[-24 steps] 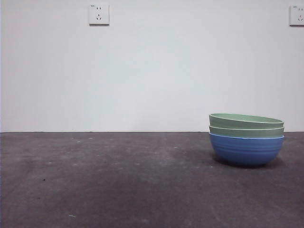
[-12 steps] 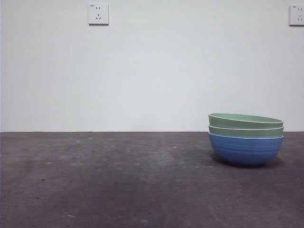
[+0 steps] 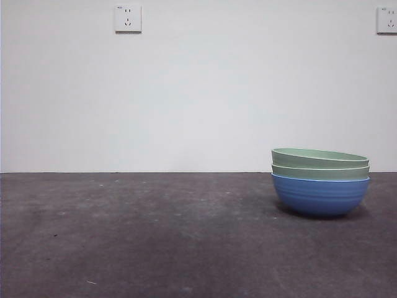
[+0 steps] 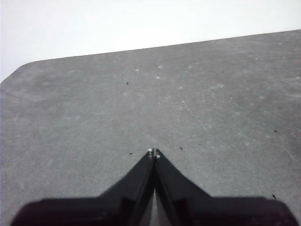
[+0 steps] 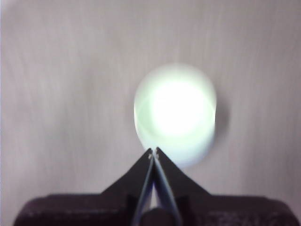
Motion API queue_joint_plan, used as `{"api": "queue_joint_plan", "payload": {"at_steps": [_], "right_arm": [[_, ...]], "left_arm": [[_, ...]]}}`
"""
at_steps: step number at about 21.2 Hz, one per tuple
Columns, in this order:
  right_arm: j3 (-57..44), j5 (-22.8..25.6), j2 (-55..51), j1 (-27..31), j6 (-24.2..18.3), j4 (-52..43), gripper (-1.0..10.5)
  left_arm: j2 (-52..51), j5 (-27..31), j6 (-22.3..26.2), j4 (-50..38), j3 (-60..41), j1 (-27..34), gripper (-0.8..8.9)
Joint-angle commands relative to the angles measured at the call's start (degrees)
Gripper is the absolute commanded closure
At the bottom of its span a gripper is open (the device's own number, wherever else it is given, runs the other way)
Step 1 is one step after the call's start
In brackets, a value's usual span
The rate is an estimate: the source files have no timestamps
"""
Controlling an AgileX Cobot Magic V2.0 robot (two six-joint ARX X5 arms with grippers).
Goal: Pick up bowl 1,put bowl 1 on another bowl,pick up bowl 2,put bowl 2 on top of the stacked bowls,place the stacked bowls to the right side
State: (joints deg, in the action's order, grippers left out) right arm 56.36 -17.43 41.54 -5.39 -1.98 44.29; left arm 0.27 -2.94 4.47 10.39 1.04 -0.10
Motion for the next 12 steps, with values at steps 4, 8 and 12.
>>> {"api": "queue_joint_plan", "payload": {"at_steps": [4, 8, 12], "right_arm": [[-25.55, -1.6, -17.09, 5.03, 0.02, -25.18, 9.4], [-38.88, -1.44, -27.26, 5.01, 0.13, -34.03, 9.4], [-44.52, 2.14, -32.74, 4.94, 0.42, -34.29, 9.4]], "left_arm": [[-0.17, -0.09, -0.28, -0.04, -0.83, 0.17, 8.17], [-0.17, -0.11, -0.28, -0.04, -0.83, 0.17, 8.17], [-0.17, -0.11, -0.28, -0.04, -0.83, 0.17, 8.17]]}}
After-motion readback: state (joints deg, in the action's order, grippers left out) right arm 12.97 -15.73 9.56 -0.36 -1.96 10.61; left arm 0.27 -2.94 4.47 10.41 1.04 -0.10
